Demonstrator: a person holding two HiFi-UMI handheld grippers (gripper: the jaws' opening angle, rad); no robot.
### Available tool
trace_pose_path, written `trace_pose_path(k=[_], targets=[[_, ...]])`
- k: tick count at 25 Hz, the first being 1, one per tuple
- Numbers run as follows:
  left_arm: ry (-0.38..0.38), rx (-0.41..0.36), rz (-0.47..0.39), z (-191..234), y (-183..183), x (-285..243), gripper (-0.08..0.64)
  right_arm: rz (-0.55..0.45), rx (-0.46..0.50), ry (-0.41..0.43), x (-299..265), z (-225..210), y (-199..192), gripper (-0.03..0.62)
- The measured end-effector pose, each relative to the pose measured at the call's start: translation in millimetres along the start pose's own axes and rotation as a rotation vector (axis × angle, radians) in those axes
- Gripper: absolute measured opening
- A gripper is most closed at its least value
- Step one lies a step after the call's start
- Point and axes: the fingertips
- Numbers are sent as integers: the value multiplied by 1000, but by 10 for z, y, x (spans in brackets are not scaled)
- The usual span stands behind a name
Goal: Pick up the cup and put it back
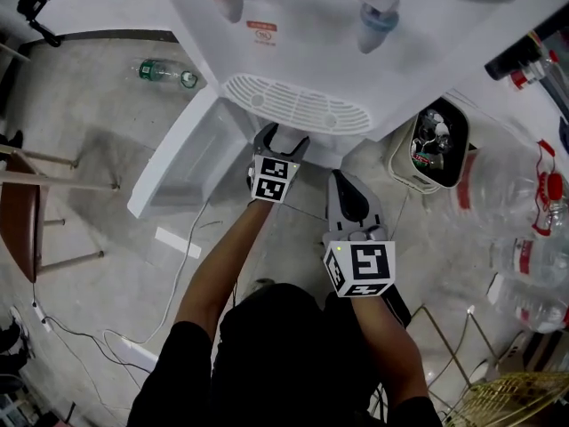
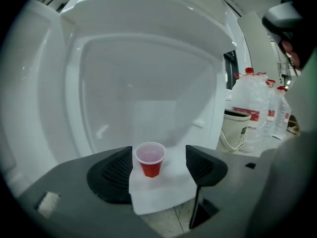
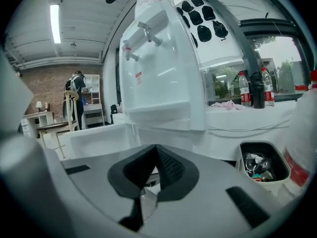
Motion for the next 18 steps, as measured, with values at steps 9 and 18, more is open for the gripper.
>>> trace_pose_path(k=[9,18], targets=[[-1,37,27,76,-154,-424,328,6,-24,-60,-70,-144,-13,-6],[4,38,48,152,-282,-661,354,7,-22,-76,-67,-176,-14,-6]])
Point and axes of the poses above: the fingertips, and each gripper's own axes: x backward along the fingers, z to its left, y out of its top, and after that the axes turned 2 degrees about -z, right-handed
